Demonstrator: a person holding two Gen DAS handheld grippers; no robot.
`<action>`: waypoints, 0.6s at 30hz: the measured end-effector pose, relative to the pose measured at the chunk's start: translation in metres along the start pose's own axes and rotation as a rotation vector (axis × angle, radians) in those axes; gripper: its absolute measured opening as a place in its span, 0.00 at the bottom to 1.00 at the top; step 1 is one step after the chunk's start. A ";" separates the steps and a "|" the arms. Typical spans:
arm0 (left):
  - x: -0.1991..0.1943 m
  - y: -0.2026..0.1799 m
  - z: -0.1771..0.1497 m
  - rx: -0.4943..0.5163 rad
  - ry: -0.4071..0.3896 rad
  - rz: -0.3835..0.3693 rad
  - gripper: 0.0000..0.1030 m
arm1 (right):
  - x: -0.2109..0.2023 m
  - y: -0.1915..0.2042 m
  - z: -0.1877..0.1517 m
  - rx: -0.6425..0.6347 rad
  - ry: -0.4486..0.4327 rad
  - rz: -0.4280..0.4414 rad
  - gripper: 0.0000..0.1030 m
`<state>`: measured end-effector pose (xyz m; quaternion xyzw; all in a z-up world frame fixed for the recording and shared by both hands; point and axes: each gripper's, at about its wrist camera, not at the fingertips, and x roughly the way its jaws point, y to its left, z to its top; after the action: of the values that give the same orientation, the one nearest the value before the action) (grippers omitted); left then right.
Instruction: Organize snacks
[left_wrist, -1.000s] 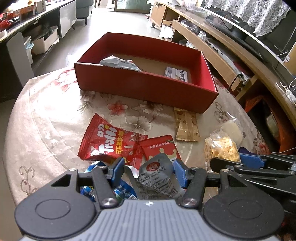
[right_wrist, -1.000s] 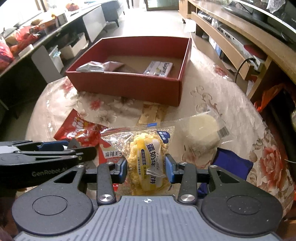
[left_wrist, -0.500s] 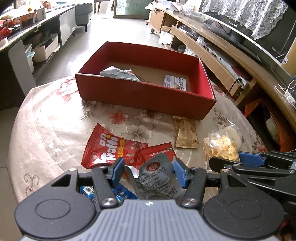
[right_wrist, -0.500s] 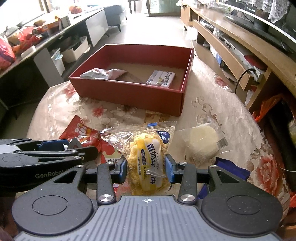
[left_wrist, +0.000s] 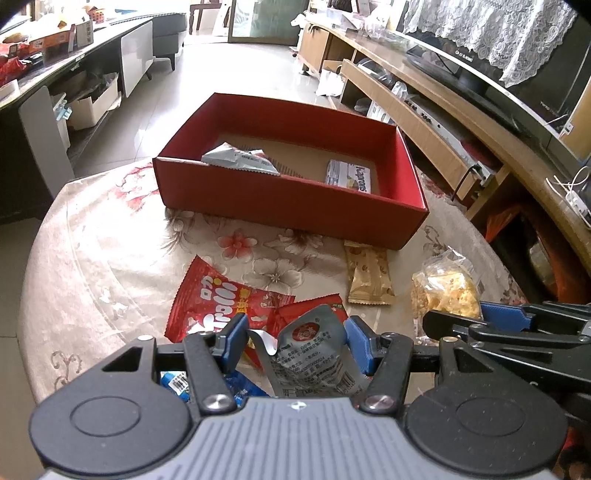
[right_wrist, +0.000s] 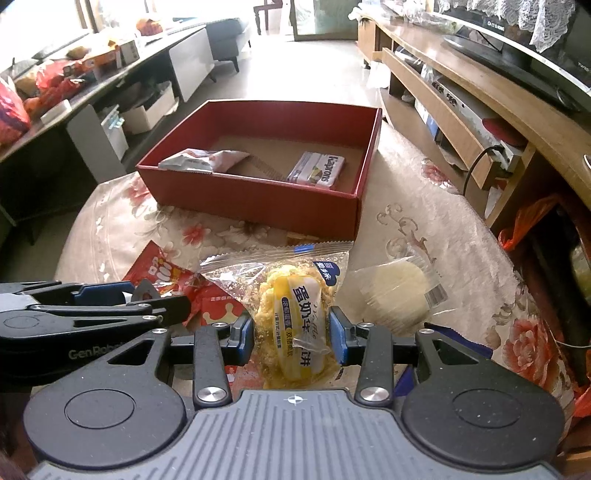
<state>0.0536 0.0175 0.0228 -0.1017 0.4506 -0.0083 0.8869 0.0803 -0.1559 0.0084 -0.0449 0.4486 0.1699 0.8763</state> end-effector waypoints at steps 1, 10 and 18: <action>-0.001 0.000 0.001 -0.001 -0.002 -0.001 0.56 | 0.000 0.000 0.000 0.001 -0.001 -0.001 0.47; -0.005 0.000 0.007 -0.011 -0.022 -0.007 0.56 | -0.003 0.001 0.002 -0.002 -0.015 -0.005 0.47; -0.008 0.003 0.013 -0.021 -0.037 -0.006 0.56 | -0.005 0.001 0.006 -0.003 -0.030 -0.005 0.47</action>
<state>0.0593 0.0233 0.0361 -0.1124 0.4337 -0.0046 0.8940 0.0816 -0.1548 0.0159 -0.0449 0.4351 0.1691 0.8832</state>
